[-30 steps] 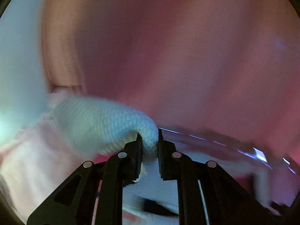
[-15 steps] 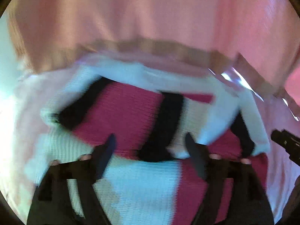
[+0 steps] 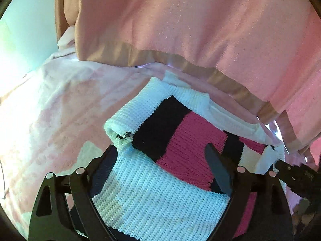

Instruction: Fold small clothes

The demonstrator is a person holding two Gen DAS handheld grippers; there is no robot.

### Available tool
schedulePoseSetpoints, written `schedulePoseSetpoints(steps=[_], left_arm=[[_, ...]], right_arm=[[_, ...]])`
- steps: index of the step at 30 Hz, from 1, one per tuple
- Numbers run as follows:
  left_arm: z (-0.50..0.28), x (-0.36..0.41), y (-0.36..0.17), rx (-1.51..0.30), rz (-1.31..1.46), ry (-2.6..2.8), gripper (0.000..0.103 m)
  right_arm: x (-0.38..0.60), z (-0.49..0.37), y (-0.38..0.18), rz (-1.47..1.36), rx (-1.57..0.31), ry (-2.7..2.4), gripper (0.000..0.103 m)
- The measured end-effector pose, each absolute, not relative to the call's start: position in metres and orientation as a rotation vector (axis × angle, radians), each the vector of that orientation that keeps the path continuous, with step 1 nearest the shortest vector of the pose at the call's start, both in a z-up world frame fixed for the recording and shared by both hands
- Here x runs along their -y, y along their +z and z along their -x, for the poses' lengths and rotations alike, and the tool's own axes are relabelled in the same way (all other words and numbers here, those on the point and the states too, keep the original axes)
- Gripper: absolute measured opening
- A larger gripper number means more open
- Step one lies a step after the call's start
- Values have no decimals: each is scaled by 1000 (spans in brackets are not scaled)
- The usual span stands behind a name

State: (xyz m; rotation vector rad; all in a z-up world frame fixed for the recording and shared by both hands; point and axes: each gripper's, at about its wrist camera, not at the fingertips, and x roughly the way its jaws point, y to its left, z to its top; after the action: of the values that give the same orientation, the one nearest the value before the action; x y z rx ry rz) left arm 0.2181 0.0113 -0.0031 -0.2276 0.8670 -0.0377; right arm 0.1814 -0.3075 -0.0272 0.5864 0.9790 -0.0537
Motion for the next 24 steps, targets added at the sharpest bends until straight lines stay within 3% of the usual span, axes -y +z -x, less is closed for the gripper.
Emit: schedulePoseSetpoints(steps=[3,4,6,7,12,15,18,21,24], left_arm=[[-219,-15,-4,-880,228,-31,86],[-218,-16,-3,-881,223,-34,86],[-218,-16,0,-881,204,-29,86],[-217,-17,1,-876,195,-29,86],[-214,-25,8,-860,184,-24,86],[-218,-25,-1,-914,198,-47,88],[-224,-28,-11,-965,268,-57,88],[-229,-34,-16,-1006,396,-100,88],[-238,-38,-27,-1052,526,-134,88]], right_arm=[[291,-197,-39,-555,-1016,-135,62],[286,-201,-43,-534,-1024,-161,50],[286,-204,-48,-520,-1026,-167,10],[290,-200,-44,-554,-1002,-137,10],[317,-144,14,-514,-751,84,13],[336,-139,-19,-400,-892,14,37],[362,-125,-56,-485,-966,-20,37],[372,-119,-56,-548,-966,15,39],[366,-118,-46,-547,-919,31,58]])
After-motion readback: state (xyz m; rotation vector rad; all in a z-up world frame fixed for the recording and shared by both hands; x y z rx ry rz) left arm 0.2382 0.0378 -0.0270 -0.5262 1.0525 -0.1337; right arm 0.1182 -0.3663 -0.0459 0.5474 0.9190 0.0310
